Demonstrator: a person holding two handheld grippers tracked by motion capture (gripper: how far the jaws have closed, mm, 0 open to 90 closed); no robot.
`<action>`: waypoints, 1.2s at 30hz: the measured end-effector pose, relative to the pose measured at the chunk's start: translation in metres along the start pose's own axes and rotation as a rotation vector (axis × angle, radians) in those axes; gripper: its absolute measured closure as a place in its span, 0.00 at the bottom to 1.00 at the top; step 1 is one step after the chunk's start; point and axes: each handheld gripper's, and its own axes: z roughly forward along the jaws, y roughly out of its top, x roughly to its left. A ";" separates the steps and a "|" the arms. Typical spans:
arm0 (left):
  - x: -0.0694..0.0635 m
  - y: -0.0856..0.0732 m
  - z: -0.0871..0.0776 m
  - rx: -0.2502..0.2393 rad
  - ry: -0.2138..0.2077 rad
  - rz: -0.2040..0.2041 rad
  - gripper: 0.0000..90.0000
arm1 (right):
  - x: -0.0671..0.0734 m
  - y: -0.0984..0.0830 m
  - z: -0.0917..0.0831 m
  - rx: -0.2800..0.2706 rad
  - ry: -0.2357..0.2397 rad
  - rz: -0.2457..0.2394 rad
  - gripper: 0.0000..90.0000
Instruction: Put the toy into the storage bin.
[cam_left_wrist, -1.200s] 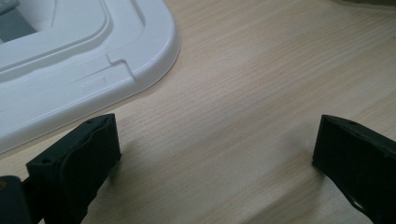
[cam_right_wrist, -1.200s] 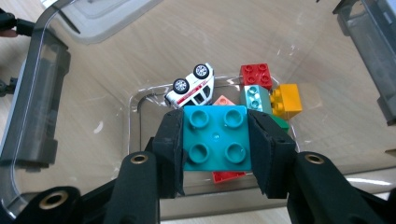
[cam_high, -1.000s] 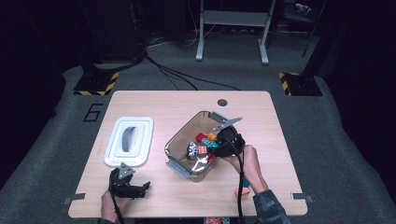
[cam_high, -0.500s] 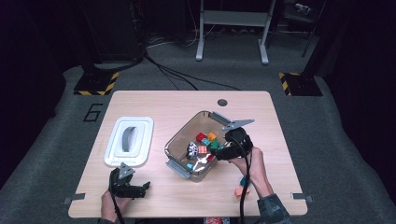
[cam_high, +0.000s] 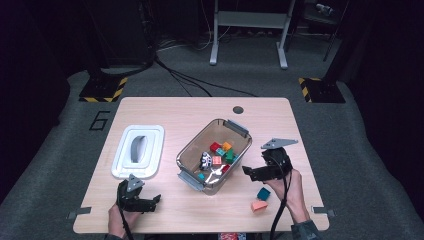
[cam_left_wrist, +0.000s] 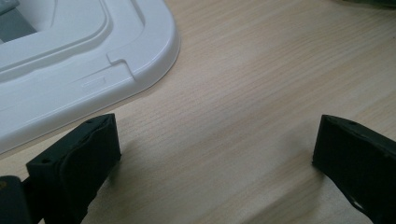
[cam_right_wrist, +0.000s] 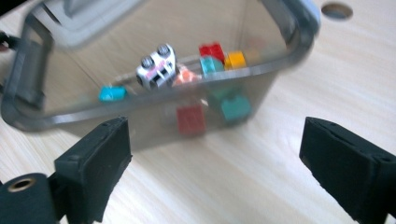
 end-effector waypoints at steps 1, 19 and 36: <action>0.000 0.000 0.000 0.000 0.000 0.000 0.01 | -0.002 -0.005 0.000 0.009 -0.005 0.002 0.07; 0.000 0.000 0.000 0.003 -0.001 -0.001 0.01 | -0.029 -0.092 0.018 0.152 -0.076 0.123 0.13; 0.000 0.000 0.000 0.003 -0.001 -0.001 0.01 | -0.042 -0.123 0.018 0.199 -0.147 0.174 0.17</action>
